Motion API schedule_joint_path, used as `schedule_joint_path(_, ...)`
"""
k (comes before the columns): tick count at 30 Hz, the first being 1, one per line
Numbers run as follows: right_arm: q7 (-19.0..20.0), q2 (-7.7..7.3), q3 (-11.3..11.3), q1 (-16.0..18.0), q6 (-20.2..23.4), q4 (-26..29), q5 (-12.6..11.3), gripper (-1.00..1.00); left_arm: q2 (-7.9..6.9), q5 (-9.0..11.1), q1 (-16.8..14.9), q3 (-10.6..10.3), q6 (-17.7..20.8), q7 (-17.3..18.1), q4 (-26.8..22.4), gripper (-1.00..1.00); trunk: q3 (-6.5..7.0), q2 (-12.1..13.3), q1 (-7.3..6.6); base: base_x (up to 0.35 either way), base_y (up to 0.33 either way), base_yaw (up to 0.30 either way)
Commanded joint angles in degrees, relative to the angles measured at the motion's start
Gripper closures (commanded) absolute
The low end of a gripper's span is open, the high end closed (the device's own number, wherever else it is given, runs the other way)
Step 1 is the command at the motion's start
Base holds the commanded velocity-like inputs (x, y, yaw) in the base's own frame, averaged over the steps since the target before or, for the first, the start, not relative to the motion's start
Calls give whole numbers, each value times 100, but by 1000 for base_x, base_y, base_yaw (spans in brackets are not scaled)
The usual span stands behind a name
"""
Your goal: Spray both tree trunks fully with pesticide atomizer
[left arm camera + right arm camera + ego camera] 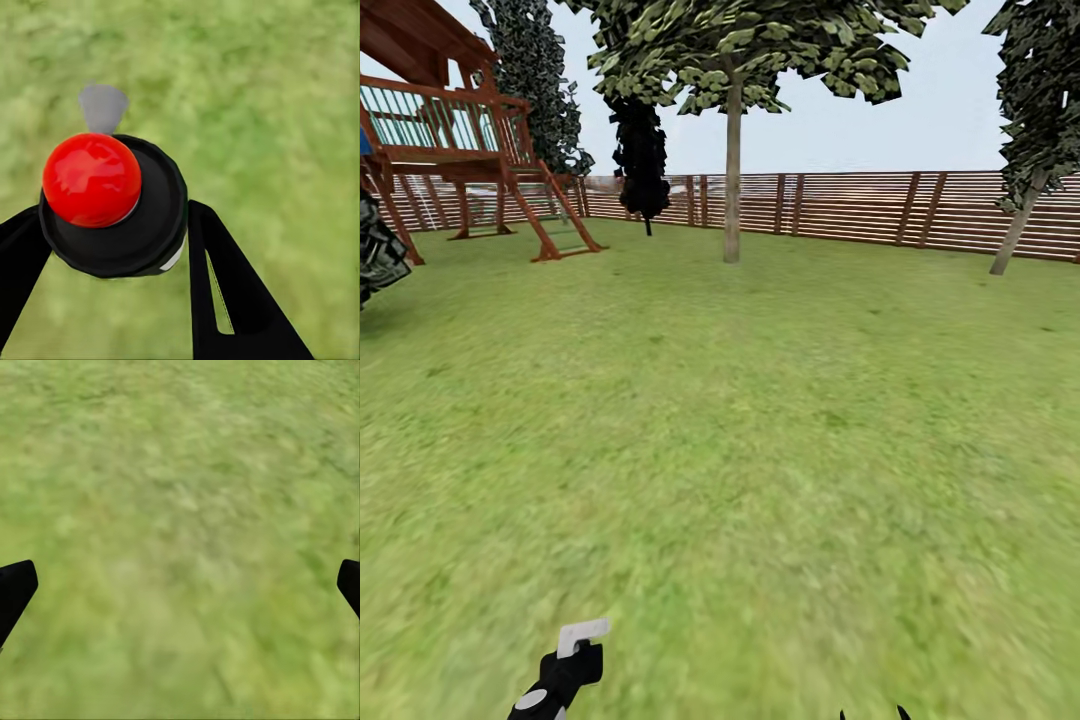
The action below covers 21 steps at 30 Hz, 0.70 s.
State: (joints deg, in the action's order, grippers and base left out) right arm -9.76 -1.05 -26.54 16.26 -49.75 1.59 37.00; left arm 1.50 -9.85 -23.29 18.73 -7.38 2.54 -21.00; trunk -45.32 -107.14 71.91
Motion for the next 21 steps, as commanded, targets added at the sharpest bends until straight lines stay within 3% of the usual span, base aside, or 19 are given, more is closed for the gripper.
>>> schedule_joint_path(1,0,0,0,0,0,1,0,-100,0,0,0,-1,0,0,-1,100,0,0,0,302,0,0)
schedule_joint_path(21,0,0,0,0,0,0,0,-100,-47,52,0,43,0,8,-6,100,0,0,0,307,0,0)
